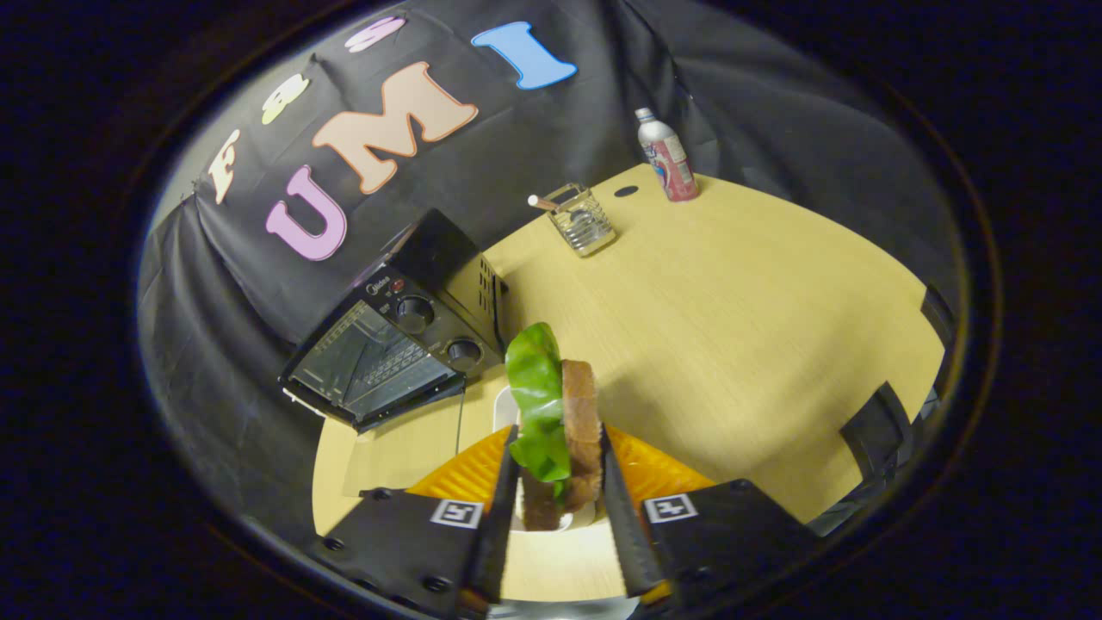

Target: Open the toaster oven, put the food inside, and close the toaster oven door.

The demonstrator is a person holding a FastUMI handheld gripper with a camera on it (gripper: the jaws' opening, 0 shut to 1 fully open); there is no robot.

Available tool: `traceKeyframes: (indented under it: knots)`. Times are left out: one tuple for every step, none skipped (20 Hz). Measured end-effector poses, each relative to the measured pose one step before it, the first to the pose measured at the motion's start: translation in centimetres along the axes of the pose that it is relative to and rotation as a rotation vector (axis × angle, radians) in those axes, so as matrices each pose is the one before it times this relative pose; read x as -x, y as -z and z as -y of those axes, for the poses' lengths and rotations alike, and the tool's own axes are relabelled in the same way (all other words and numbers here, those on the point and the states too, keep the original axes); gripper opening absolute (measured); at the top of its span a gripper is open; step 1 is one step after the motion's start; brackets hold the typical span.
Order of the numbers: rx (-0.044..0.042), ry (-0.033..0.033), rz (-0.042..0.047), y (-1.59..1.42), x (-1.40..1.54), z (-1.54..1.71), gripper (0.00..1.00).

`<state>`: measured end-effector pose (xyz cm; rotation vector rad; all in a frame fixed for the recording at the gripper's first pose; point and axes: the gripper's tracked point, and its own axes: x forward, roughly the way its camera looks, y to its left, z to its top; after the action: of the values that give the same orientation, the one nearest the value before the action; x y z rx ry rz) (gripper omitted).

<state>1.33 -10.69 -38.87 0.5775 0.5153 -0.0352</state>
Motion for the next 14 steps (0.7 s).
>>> traceKeyframes:
  knots:
    - [0.0016, 0.01127, -0.0082, 0.175, 0.028, 0.163, 0.66]
    - [0.00826, 0.00807, 0.00437, -0.332, 0.542, -0.099, 0.62]
    - [0.00832, 0.01342, -0.00045, 0.07, 0.309, -0.031, 0.58]
    - [0.0077, 0.00711, -0.00143, 0.138, 0.224, -0.197, 0.54]
    - [0.00686, 0.00447, 0.00215, -0.014, 0.417, -0.242, 0.5]
    - [0.00419, 0.0028, 0.00178, 0.013, 0.781, -0.156, 0.46]
    - [0.00422, 0.00291, 0.01741, -0.393, 0.768, -0.282, 0.42]
    - [-0.00162, 0.00254, 0.01441, -0.476, 0.812, -0.276, 0.38]
    - [-0.01383, -0.00613, 0.02003, -0.436, 0.795, -0.513, 0.34]
    - [-0.02872, -0.00971, 0.02126, -0.423, 0.573, -0.629, 0.35]
    - [-0.04066, -0.00837, 0.02502, -0.29, 0.441, -0.595, 0.34]
    - [-0.04841, -0.0107, 0.02245, -0.027, 0.306, -0.679, 0.34]
    - [-0.05114, -0.01271, 0.01566, 0.184, 0.111, -0.825, 0.34]
    - [-0.04957, -0.0125, 0.0143, 0.536, 0.121, -0.906, 0.34]
